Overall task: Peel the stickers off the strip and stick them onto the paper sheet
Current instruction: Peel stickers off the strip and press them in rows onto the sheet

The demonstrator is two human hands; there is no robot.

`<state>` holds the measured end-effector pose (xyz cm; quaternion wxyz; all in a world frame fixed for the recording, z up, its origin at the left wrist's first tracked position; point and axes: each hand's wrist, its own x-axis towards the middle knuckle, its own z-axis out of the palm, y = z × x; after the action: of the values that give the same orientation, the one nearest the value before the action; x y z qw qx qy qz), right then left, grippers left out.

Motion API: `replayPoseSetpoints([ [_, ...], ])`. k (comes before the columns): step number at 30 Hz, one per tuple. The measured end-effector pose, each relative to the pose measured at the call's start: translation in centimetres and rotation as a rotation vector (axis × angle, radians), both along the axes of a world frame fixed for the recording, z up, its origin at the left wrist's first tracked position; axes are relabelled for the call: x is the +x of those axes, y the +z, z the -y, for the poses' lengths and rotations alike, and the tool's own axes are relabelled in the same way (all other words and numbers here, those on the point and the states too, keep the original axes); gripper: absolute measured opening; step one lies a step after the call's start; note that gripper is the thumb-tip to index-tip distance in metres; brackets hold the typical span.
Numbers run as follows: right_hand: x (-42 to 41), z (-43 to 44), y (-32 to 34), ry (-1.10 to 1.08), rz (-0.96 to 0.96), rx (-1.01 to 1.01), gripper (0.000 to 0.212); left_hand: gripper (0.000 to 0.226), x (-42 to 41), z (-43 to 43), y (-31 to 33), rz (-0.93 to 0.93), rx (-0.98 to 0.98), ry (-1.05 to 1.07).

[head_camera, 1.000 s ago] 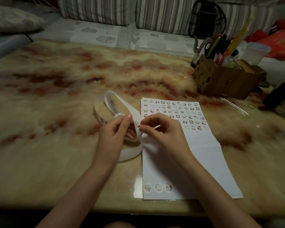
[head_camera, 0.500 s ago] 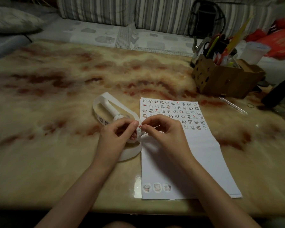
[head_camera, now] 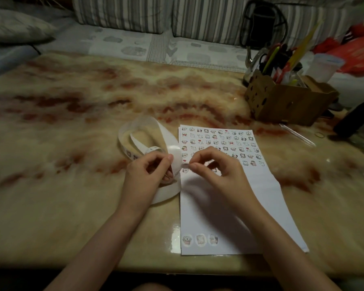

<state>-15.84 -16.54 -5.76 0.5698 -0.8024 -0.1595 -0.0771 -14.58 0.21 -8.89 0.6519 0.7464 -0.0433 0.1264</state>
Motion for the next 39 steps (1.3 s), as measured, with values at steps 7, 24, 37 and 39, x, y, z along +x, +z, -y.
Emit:
replayPoseSetpoints([
  [7,1.9,6.6,1.4,-0.236,-0.385,0.03,0.008,0.018,-0.2,0.1,0.0,-0.005,0.01,-0.008],
  [24,3.3,10.4,-0.9,-0.31,-0.45,-0.173,0.01,0.02,-0.1,0.2,0.0,-0.02,0.018,-0.02],
  [37,3.0,9.9,-0.9,-0.34,-0.431,-0.106,0.013,0.018,-0.1,0.1,0.1,-0.031,0.009,-0.012],
  [39,3.1,9.9,-0.9,-0.343,-0.43,-0.115,0.011,0.018,-0.1,0.1,0.0,-0.033,0.015,-0.011],
])
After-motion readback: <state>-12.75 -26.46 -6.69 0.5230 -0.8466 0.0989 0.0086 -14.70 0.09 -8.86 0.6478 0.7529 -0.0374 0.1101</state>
